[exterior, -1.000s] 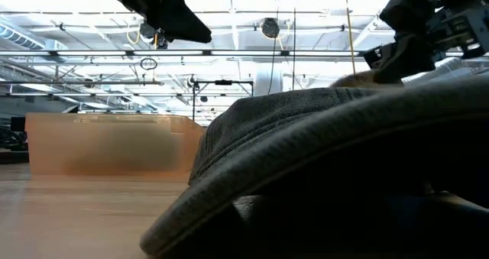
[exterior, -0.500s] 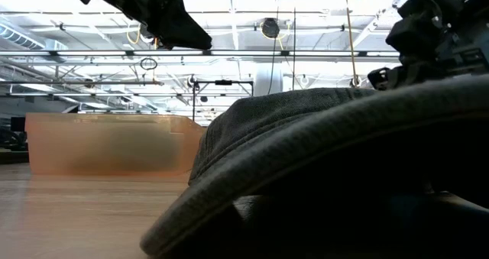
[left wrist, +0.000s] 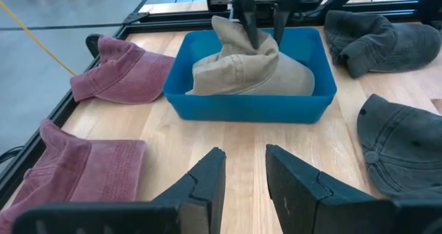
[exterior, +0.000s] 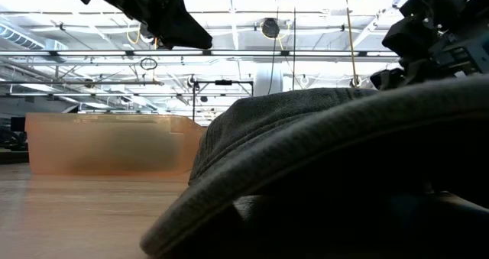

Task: Pick & Place hat
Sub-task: Put the brown cap into the blue bin, then put the left black cap into the orange bin

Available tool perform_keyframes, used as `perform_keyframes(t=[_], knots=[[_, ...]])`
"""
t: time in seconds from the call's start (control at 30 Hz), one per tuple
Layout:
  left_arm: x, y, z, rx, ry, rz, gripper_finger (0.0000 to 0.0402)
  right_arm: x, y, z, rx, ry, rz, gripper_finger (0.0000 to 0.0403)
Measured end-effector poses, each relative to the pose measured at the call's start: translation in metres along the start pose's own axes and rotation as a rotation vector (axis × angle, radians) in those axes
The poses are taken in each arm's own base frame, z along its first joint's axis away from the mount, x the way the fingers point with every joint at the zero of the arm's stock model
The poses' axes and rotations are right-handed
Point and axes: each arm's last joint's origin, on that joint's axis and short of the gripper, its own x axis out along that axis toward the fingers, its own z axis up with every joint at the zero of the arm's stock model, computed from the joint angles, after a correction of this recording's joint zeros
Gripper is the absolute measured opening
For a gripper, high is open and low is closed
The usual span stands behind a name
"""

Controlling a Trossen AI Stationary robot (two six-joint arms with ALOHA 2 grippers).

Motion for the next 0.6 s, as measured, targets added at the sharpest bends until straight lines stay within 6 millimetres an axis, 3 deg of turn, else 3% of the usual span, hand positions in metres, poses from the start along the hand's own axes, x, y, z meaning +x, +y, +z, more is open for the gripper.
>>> perform_keyframes(t=[0.17,0.4,0.6], knots=[[0.0,0.0,0.0,0.0,0.005,0.0,0.0108,-0.005,-0.001,0.006,0.027,-0.068,-0.027,0.016],[0.0,0.0,0.0,-0.003,0.002,0.0,0.0108,-0.013,-0.006,0.035,0.16,-0.384,-0.109,0.0152],[0.0,0.0,0.0,-0.007,-0.002,0.001,0.0108,0.003,-0.001,0.03,0.26,-0.303,-0.052,0.0126]])
